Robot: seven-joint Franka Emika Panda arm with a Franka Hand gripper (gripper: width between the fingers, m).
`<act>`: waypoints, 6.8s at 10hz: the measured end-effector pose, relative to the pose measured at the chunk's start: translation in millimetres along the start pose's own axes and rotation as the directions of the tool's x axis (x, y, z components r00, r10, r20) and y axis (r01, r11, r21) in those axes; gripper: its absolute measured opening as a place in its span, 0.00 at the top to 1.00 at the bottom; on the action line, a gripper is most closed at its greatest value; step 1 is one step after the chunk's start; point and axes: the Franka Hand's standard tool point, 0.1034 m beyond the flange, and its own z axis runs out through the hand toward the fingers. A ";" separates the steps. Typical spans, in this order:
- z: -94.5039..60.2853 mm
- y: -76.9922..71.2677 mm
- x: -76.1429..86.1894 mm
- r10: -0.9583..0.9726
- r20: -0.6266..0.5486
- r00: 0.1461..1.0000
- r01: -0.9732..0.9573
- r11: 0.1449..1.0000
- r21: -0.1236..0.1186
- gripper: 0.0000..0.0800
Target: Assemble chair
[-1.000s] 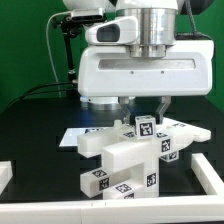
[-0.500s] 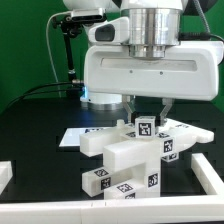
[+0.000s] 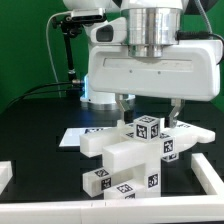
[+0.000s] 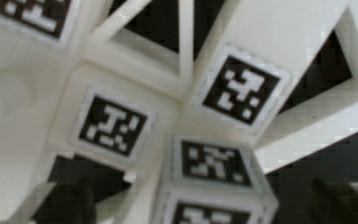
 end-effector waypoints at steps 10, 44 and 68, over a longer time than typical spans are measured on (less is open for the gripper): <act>5.2 7.6 6.3 -0.762 0.020 0.647 0.763 0.647 -0.012 0.19; 6.7 12.9 14.1 -0.772 0.035 0.634 0.772 0.635 0.007 0.52; 14.0 9.5 12.6 -0.684 0.021 0.729 0.684 0.729 0.029 0.22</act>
Offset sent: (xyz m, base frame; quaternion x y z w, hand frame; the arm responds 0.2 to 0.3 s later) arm 0.0016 0.0197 -0.0132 0.0810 -0.0352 -0.3104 0.9465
